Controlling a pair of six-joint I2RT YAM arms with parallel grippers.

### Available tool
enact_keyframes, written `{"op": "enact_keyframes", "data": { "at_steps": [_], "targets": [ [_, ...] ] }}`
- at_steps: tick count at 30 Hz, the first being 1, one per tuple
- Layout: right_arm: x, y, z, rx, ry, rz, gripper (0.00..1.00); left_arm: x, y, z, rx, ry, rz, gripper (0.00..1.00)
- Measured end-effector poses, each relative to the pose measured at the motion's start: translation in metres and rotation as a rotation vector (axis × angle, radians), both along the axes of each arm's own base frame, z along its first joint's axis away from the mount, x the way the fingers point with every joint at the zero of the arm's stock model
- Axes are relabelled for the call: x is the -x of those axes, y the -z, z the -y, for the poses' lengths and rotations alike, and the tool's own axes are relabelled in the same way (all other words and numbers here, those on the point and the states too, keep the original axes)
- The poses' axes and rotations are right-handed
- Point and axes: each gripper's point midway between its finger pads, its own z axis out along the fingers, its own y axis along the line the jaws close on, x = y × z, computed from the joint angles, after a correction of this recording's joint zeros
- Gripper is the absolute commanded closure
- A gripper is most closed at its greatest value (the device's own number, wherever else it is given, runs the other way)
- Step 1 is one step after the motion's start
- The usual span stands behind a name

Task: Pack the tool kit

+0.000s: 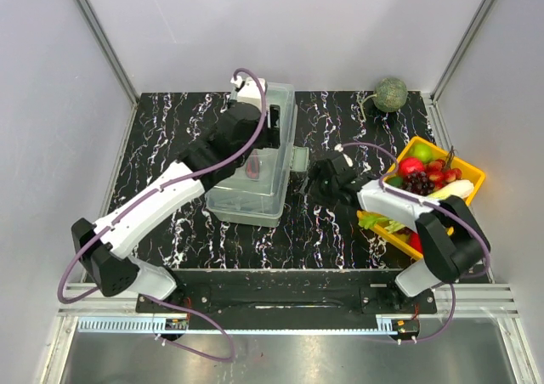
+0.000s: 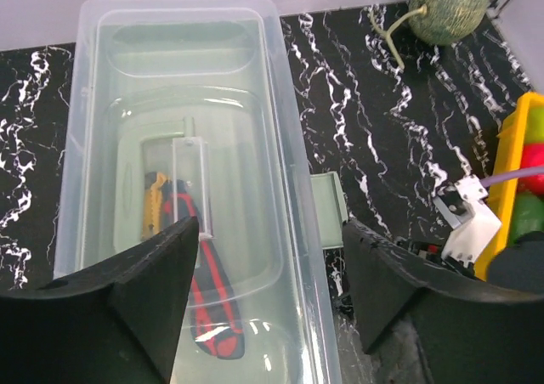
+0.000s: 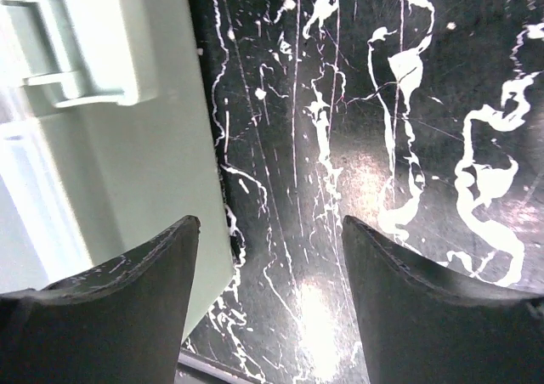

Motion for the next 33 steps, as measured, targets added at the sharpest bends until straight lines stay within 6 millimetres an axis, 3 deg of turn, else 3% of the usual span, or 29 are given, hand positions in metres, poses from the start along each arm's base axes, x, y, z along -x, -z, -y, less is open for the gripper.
{"op": "enact_keyframes", "data": {
  "at_steps": [6, 10, 13, 17, 21, 24, 28, 33],
  "targets": [
    [0.003, -0.031, 0.022, -0.025, 0.021, 0.082, 0.25, 0.004, -0.033, -0.030, 0.091, -0.002, 0.043, 0.12],
    [0.000, -0.050, 0.042, -0.057, 0.058, 0.142, 0.23, 0.000, -0.037, -0.078, 0.164, -0.063, 0.045, 0.09],
    [-0.005, -0.065, 0.047, -0.105, 0.067, 0.181, 0.23, -0.003, -0.021, -0.109, 0.191, -0.118, 0.013, 0.08],
    [-0.018, -0.077, 0.044, -0.183, 0.052, 0.214, 0.17, -0.005, 0.020, -0.135, 0.225, -0.160, -0.089, 0.07],
    [-0.029, -0.085, 0.034, -0.269, 0.022, 0.241, 0.09, 0.001, 0.071, -0.146, 0.271, -0.169, -0.228, 0.07],
    [-0.038, -0.091, 0.028, -0.332, 0.006, 0.276, 0.06, 0.013, 0.102, -0.139, 0.309, -0.132, -0.321, 0.06],
    [-0.053, -0.093, 0.022, -0.404, -0.011, 0.304, 0.02, 0.020, 0.104, -0.127, 0.353, -0.071, -0.336, 0.05],
    [-0.065, -0.078, 0.014, -0.454, -0.035, 0.297, 0.01, 0.036, 0.111, -0.127, 0.360, -0.048, -0.343, 0.05]
  ]
}}
